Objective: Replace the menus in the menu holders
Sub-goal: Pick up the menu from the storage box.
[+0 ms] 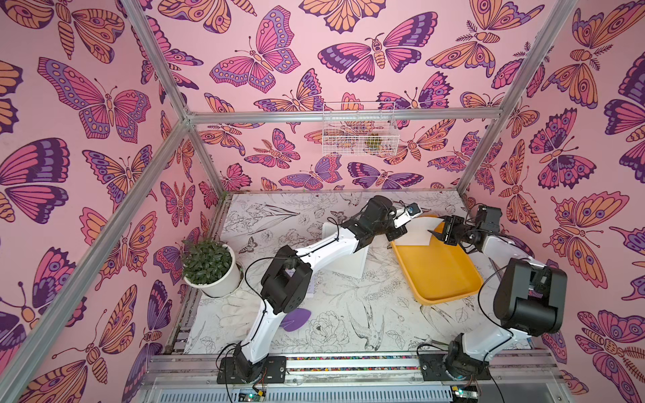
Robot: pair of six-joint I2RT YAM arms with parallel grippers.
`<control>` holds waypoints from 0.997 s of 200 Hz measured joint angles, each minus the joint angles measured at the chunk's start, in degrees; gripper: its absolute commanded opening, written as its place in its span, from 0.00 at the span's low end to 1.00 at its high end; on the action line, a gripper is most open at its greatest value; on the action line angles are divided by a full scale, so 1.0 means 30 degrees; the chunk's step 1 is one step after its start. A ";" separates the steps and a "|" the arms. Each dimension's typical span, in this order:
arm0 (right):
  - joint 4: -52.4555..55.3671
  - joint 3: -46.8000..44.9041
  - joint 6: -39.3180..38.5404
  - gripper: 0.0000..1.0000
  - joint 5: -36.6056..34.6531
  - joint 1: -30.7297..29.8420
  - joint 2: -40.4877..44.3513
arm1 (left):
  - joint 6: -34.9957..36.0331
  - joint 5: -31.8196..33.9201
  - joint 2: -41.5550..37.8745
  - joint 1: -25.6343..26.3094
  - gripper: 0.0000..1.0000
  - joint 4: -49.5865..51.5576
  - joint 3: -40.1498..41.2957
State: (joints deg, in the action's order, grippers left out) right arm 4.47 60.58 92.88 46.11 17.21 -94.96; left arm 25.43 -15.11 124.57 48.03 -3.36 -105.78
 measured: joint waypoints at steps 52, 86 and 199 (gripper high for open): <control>-0.0699 -0.0357 0.0138 0.37 0.0160 0.0015 0.0000 | -0.0066 0.0051 -0.0036 -0.0007 0.00 -0.0444 0.0393; -0.0889 -0.0386 0.0146 0.38 0.0233 0.0175 0.0000 | -0.0117 0.0044 -0.0175 -0.0015 0.00 -0.0743 0.0867; -0.2382 -0.0663 0.0729 0.36 0.0517 0.0248 -0.0648 | -0.0219 -0.0102 -0.0816 -0.0044 0.00 -0.1603 0.1734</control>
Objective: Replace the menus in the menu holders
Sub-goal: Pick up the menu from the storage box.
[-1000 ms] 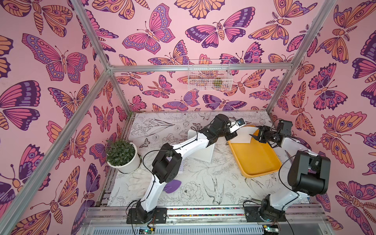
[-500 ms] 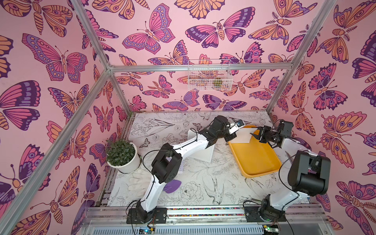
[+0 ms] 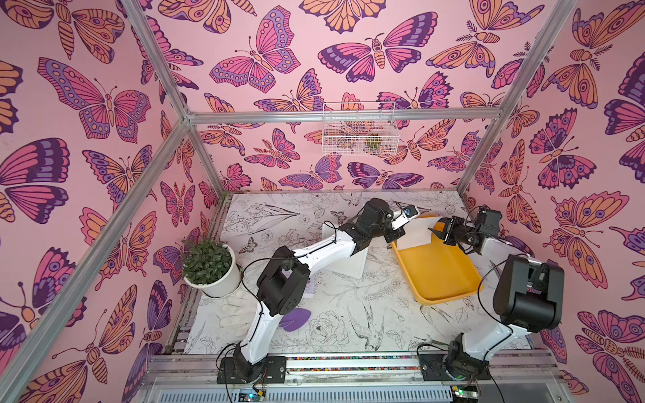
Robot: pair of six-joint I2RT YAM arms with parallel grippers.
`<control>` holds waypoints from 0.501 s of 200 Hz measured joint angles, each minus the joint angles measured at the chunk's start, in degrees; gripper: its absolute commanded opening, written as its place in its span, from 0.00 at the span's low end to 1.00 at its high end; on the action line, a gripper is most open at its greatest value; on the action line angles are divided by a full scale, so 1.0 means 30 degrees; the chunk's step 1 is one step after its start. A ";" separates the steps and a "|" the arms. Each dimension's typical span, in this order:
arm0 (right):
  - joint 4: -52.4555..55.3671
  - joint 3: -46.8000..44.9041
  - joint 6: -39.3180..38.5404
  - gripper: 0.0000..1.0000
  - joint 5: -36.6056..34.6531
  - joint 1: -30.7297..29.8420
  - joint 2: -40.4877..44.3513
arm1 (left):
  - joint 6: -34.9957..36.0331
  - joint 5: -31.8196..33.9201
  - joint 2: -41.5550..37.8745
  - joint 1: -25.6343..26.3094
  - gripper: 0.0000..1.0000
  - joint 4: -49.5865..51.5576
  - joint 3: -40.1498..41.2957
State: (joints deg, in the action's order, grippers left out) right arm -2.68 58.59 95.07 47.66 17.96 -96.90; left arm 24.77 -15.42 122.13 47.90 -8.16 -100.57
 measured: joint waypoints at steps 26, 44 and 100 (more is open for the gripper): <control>-0.0248 0.0000 0.0051 0.35 0.0015 0.0000 -0.0058 | -0.0007 -0.0007 0.0000 0.0000 0.00 -0.0007 0.0015; -0.0546 -0.0044 0.0197 0.35 0.0131 0.0000 -0.0204 | 0.0000 -0.0015 0.0000 0.0000 0.00 -0.0102 0.0029; -0.0969 -0.0109 0.0350 0.39 0.0386 -0.0102 -0.0561 | 0.0000 -0.0189 -0.0211 0.0000 0.00 -0.0262 0.0117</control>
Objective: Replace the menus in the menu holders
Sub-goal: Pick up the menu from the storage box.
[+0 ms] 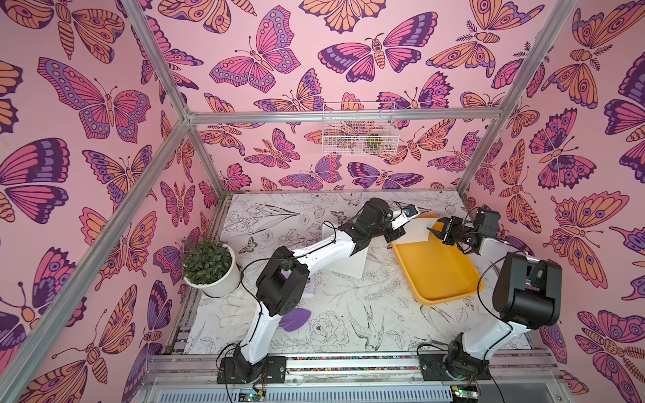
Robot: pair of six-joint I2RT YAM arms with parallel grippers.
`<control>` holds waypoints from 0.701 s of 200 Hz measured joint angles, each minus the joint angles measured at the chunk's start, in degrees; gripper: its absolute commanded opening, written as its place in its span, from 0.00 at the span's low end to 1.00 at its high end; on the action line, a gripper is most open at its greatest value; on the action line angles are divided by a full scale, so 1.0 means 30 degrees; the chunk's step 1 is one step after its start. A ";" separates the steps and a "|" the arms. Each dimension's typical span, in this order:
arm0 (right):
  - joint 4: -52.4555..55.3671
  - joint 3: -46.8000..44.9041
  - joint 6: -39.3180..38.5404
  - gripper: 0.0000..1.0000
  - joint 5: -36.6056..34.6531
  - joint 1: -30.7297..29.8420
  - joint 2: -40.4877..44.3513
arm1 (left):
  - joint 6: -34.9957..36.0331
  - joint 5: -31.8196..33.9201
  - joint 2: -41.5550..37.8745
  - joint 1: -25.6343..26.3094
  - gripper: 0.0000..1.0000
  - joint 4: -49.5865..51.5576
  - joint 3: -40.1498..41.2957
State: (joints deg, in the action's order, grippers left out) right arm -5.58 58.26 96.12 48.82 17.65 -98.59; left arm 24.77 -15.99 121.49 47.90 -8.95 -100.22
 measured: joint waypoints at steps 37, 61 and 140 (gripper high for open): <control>-0.0510 0.0000 0.0058 0.38 0.0117 -0.0044 -0.0168 | 0.0000 -0.0262 -0.0211 0.0000 0.00 -0.0036 0.0095; -0.0831 0.0000 0.0189 0.38 0.0197 -0.0044 -0.0284 | 0.0007 -0.0415 -0.0357 0.0000 0.00 -0.0022 0.0277; -0.0962 0.0000 0.0372 0.15 0.0488 -0.0044 -0.0321 | 0.0095 -0.0984 -0.0882 0.0000 0.00 0.0066 0.0852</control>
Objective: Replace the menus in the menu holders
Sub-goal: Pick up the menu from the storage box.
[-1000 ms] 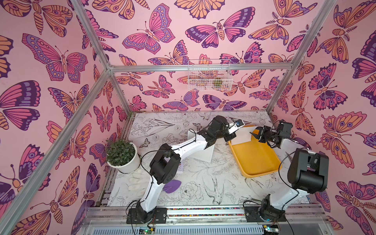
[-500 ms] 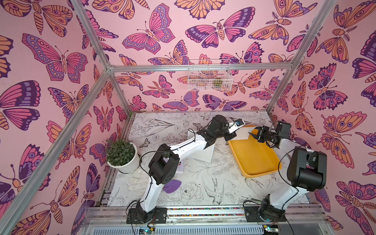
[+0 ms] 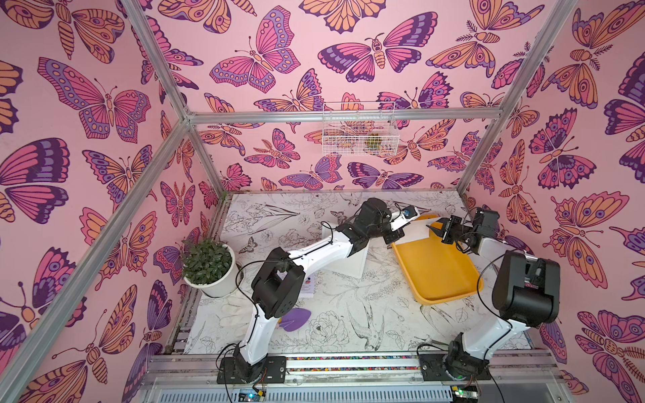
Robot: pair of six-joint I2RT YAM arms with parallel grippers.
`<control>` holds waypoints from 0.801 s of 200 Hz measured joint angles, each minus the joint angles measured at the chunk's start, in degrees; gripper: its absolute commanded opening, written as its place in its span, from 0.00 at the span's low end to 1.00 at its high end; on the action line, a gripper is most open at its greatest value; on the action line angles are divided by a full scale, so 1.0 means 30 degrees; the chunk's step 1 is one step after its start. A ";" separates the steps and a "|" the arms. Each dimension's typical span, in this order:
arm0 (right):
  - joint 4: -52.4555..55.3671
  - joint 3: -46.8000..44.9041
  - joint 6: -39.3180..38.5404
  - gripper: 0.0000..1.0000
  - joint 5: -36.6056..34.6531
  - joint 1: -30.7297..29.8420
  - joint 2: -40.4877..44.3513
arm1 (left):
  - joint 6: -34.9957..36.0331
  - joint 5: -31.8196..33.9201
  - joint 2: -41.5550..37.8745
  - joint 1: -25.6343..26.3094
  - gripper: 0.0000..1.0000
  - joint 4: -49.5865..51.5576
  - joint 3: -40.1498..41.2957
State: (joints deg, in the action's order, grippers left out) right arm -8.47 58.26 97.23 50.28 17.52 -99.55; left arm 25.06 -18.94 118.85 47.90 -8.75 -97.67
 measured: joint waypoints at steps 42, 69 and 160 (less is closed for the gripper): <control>-0.0131 0.0000 0.0036 0.08 0.0117 0.0000 0.0000 | 0.0000 0.0036 -0.0153 -0.0051 0.00 -0.0087 0.0240; -0.0342 0.0000 0.0080 0.05 0.0124 0.0000 0.0000 | -0.0007 0.0160 -0.0270 -0.0095 0.01 -0.0182 0.0612; 0.3191 0.2579 -0.4095 0.01 -0.0663 0.0386 0.0415 | -0.0750 0.1246 -0.2208 -0.0095 0.69 -0.1049 0.3075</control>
State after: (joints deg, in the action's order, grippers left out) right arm 1.10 66.00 84.95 48.29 18.68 -98.30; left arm 22.81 -15.20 112.22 47.62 -11.90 -88.44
